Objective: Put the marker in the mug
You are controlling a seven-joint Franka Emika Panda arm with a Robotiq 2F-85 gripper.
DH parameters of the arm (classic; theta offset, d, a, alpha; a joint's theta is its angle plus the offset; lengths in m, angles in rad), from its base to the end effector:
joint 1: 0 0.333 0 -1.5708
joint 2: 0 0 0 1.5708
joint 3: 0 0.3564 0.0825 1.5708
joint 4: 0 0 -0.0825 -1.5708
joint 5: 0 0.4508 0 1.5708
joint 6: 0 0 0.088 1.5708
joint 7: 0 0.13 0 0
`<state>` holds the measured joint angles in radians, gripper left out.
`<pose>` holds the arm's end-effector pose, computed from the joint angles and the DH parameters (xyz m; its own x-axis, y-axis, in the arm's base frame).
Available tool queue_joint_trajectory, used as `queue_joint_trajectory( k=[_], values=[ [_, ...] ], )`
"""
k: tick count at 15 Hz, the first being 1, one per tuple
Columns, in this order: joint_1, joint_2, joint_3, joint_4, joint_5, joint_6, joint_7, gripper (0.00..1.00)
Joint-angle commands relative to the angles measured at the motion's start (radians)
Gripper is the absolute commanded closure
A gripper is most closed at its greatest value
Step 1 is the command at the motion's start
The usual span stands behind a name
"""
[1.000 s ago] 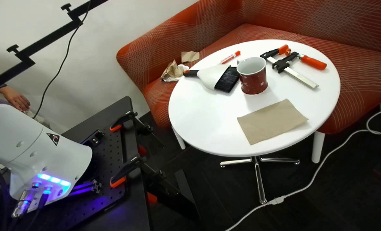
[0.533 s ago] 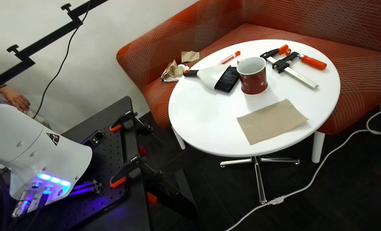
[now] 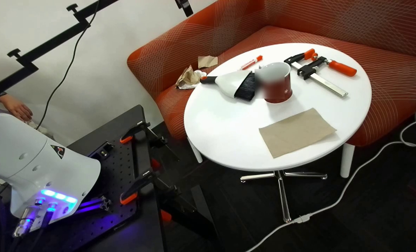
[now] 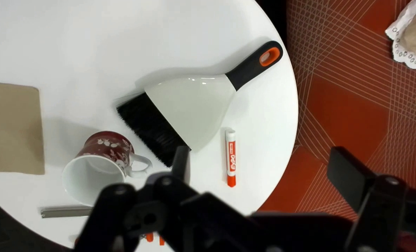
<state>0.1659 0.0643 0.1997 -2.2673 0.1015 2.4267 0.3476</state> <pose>0.5491 0.2123 0.3121 0.9966 -0.0596 0.0575 -0.0529 -0.9922 -0.1125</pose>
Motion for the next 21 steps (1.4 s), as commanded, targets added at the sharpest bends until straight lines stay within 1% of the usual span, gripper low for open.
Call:
queue_joint_trajectory(
  k=[1,5,11,14,17,21],
  values=[
    [0.014,0.004,-0.010,0.004,-0.002,-0.003,0.007,0.00],
    [0.018,0.005,-0.009,0.008,-0.002,-0.003,0.010,0.00],
    [0.027,0.164,-0.016,0.099,-0.031,0.120,-0.017,0.00],
    [0.045,0.276,-0.034,0.179,-0.063,0.159,-0.009,0.00],
    [0.078,0.391,-0.072,0.279,-0.113,0.165,0.012,0.00],
    [0.114,0.530,-0.117,0.422,-0.118,0.164,0.017,0.00]
  ],
)
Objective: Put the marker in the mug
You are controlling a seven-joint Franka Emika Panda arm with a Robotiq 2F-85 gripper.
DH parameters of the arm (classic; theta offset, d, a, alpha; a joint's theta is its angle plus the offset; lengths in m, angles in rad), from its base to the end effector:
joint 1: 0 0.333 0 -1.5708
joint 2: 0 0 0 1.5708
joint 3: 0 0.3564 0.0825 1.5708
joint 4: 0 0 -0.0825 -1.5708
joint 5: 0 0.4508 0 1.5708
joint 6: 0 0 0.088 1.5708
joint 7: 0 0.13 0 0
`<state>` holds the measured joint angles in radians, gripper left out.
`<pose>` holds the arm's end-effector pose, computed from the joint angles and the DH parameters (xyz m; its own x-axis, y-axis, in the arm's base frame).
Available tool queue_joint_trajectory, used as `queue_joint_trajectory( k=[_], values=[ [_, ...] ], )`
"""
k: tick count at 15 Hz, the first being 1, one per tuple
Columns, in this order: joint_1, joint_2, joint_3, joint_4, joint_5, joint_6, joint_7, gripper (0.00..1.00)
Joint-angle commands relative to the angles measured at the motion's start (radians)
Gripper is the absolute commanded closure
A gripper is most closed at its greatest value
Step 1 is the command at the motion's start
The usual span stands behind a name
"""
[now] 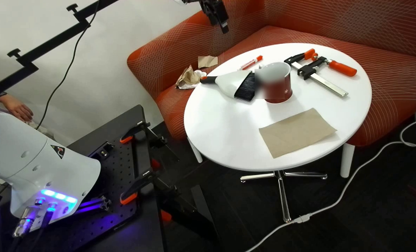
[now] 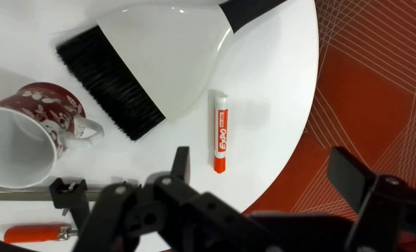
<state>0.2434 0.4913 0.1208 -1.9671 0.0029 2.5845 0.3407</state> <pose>0.6488 0.2452 0.1952 0.9948 -0.0017 0.1014 0.0083 -0.9951 -0.0982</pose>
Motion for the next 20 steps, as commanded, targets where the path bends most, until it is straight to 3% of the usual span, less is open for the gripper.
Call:
queue_joint_trajectory(
  k=[1,11,20],
  values=[
    [0.047,0.136,-0.052,0.156,-0.023,0.011,0.027,0.00],
    [0.109,0.415,-0.148,0.448,-0.025,0.002,0.038,0.00],
    [0.131,0.559,-0.170,0.589,-0.021,-0.021,0.042,0.00]
  ],
)
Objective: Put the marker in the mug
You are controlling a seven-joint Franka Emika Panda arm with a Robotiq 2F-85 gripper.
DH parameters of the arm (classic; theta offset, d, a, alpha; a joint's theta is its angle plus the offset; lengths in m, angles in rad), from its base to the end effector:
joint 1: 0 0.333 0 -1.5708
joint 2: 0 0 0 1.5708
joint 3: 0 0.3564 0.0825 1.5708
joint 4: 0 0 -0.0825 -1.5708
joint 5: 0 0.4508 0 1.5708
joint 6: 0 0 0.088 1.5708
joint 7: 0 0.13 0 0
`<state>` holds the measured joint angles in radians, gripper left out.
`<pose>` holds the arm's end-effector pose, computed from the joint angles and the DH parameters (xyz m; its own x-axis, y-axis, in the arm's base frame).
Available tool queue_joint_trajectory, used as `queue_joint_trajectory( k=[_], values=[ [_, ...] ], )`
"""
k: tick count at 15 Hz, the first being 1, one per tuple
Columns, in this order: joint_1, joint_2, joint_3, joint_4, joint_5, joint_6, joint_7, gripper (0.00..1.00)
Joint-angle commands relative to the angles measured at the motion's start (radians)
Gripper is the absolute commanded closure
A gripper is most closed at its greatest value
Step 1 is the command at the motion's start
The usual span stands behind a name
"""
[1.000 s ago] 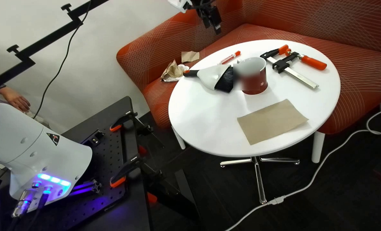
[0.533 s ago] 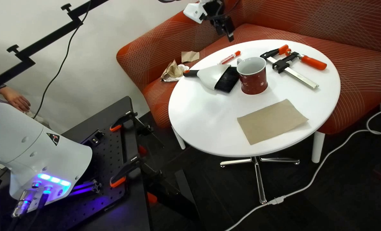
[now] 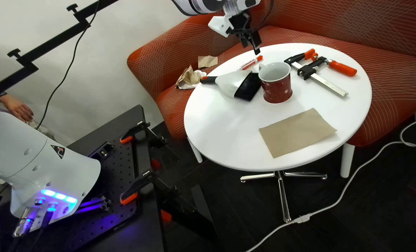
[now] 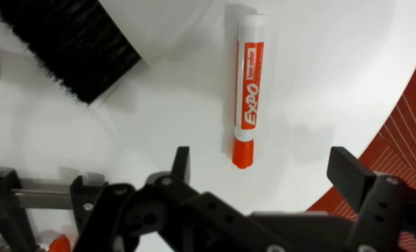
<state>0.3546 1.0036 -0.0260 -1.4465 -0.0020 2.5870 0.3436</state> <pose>0.7570 0.2616 0.0437 0.9907 -0.0015 0.1364 0.0018 -0.9997 -0.0242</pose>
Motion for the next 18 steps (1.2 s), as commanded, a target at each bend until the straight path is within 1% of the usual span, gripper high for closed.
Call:
queue_joint_trajectory(
  k=[1,11,12,13,14,15,18],
  values=[
    [0.021,0.057,-0.025,0.078,-0.016,-0.026,0.040,0.00],
    [0.026,0.124,-0.040,0.145,-0.013,-0.036,0.052,0.00],
    [0.025,0.127,-0.040,0.148,-0.012,-0.037,0.051,0.25],
    [0.025,0.130,-0.039,0.151,-0.012,-0.037,0.050,0.26],
    [0.025,0.133,-0.039,0.153,-0.011,-0.036,0.051,0.32],
    [0.024,0.136,-0.040,0.157,-0.011,-0.035,0.052,0.41],
    [0.023,0.138,-0.041,0.162,-0.009,-0.034,0.055,0.64]
  ],
)
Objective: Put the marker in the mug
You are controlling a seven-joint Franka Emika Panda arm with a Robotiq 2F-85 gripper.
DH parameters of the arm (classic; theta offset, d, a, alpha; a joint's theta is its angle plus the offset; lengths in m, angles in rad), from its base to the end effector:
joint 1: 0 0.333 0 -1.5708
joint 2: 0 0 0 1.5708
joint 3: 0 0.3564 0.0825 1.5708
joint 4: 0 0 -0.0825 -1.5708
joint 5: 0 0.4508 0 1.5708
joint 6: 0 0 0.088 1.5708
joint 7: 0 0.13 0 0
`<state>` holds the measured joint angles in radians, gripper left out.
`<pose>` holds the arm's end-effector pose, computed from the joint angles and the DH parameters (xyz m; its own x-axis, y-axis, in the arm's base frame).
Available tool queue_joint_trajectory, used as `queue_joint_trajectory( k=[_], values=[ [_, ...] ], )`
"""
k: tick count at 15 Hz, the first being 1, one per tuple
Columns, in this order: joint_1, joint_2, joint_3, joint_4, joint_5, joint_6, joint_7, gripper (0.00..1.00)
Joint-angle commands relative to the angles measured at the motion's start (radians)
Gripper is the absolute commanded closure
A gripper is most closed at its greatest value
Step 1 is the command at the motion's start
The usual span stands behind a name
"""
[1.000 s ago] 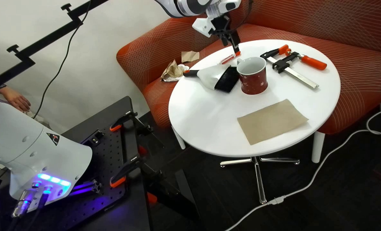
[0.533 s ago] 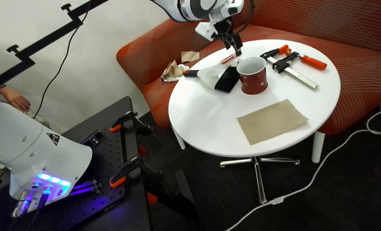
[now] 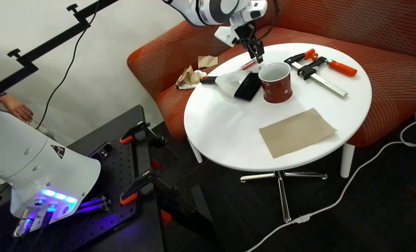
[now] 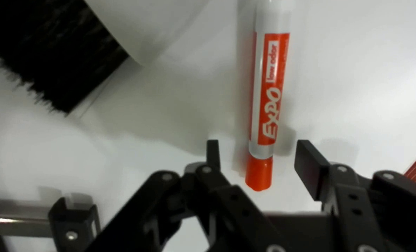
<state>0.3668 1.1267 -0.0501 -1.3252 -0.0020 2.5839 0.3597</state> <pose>0.7694 0.2607 -0.0002 0.9901 -0.0099 0.1398 -0.0096 -0.9999 -0.0029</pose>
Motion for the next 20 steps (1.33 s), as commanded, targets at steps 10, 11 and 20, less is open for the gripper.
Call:
queue_joint_trajectory(
  k=[10,11,20],
  values=[
    [0.023,-0.128,-0.032,-0.091,0.003,-0.037,0.126,0.95],
    [0.028,-0.158,-0.039,-0.115,0.001,-0.031,0.145,0.95],
    [0.116,-0.576,-0.142,-0.441,-0.115,-0.048,0.283,0.95]
  ],
)
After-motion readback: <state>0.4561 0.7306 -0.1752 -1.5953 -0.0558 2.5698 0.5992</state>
